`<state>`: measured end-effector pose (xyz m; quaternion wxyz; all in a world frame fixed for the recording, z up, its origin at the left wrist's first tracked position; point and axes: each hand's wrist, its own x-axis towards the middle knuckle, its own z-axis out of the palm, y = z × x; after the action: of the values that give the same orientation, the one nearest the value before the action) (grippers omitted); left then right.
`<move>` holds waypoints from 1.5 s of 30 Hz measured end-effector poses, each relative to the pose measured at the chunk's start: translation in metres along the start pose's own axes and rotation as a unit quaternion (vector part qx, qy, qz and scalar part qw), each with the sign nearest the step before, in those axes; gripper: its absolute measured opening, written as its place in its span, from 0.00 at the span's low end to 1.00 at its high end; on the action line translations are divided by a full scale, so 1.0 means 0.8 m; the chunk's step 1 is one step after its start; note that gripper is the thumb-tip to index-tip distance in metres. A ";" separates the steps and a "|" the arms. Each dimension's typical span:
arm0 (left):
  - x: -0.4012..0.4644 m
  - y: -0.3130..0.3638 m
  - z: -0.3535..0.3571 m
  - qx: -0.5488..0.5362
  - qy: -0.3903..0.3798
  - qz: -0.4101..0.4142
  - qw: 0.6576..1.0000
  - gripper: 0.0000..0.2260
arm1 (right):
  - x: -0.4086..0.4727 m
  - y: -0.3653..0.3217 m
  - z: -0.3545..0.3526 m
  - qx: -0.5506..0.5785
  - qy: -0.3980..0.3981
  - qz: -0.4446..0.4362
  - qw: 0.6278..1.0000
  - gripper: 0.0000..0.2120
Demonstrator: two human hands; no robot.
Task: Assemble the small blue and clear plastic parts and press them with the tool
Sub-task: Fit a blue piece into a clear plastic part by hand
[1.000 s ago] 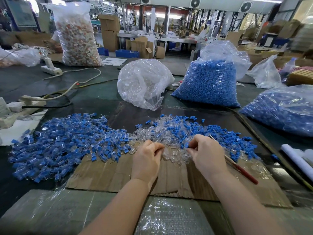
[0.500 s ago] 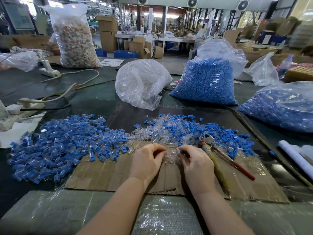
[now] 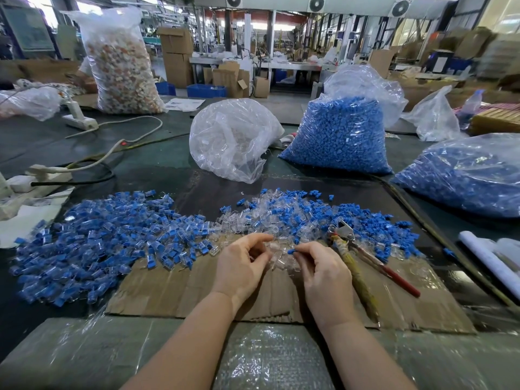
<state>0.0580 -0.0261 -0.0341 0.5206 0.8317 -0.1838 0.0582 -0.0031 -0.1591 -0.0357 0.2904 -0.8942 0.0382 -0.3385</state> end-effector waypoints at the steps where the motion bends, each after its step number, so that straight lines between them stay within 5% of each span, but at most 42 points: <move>1: 0.000 0.000 0.000 0.008 -0.007 0.004 1.000 0.12 | 0.000 0.000 0.000 -0.003 0.002 -0.007 1.000 0.01; 22: -0.002 0.008 -0.001 -0.119 -0.073 -0.021 0.990 0.11 | -0.002 -0.008 0.005 -0.127 -0.005 -0.084 0.988 0.12; 29: 0.002 0.004 -0.003 -0.115 -0.068 -0.032 0.991 0.10 | -0.001 -0.001 0.006 -0.047 -0.032 -0.053 0.997 0.03; 35: 0.005 0.002 -0.003 -0.083 -0.067 -0.017 0.994 0.11 | 0.002 0.000 0.004 -0.027 -0.068 -0.062 0.995 0.12; 45: 0.004 0.004 -0.006 -0.078 -0.069 -0.017 0.994 0.11 | 0.002 -0.002 0.006 -0.018 -0.034 -0.076 0.996 0.03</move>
<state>0.0607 -0.0242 -0.0286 0.5709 0.7937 -0.2088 -0.0228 0.0009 -0.1559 -0.0370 0.2493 -0.9106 -0.0335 -0.3278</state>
